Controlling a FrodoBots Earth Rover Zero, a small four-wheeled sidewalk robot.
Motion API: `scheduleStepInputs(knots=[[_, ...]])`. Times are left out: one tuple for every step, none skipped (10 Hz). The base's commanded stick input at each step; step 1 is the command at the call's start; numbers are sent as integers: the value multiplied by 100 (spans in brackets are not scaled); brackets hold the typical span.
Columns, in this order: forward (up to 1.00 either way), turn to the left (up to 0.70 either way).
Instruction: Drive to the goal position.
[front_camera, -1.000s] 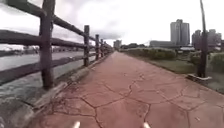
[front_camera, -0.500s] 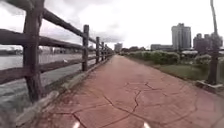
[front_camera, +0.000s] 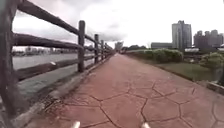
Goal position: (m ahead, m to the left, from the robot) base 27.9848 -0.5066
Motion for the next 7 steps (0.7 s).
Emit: scheduleStepInputs(knots=[[70, 0], [70, 0], [70, 0], [70, 0], [70, 0], [70, 0], [70, 0]])
